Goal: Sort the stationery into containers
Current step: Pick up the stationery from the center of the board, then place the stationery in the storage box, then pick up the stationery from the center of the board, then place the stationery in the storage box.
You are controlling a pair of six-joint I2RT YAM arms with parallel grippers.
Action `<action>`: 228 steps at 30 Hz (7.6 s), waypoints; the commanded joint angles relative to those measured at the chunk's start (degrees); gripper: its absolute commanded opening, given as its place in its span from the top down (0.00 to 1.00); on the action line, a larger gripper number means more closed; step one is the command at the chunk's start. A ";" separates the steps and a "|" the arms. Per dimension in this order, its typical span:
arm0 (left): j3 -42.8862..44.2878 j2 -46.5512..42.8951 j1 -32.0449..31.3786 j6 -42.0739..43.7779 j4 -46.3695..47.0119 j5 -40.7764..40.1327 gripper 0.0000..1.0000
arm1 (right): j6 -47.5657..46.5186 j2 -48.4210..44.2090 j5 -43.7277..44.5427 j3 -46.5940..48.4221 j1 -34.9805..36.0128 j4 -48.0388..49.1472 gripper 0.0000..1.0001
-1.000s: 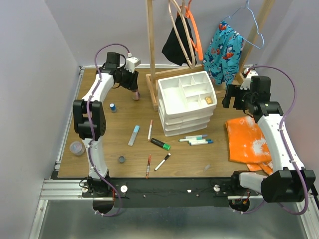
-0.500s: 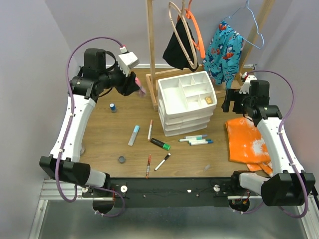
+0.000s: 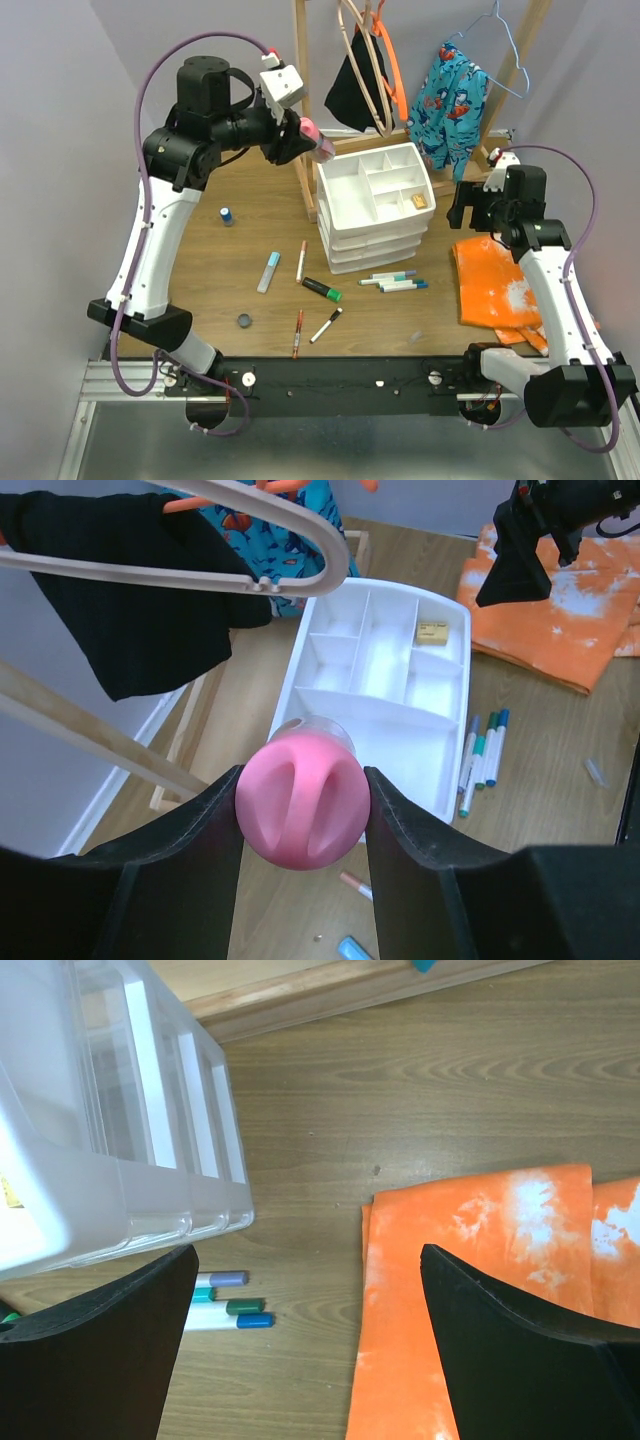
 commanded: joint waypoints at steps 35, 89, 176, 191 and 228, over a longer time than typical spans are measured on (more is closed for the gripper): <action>15.56 24.10 -7.16 -2.33 -7.53 -8.88 0.68 | 0.35 -6.29 0.82 -7.46 -0.12 -1.10 0.00; -73.03 -41.64 30.80 28.78 -9.85 -41.12 0.01 | -8.26 9.69 -10.17 1.93 -0.12 -1.02 0.00; -78.31 -16.76 53.93 3.20 14.98 -32.36 0.43 | -4.75 20.87 -11.05 14.69 -0.03 -7.17 0.02; -47.66 -22.13 40.08 12.52 -13.50 -9.16 0.56 | -4.57 19.37 -10.43 10.91 -0.03 -3.30 0.02; 8.52 14.08 -15.15 5.75 -16.24 -20.39 0.59 | -6.15 1.53 -0.15 -4.30 -0.12 -1.10 0.01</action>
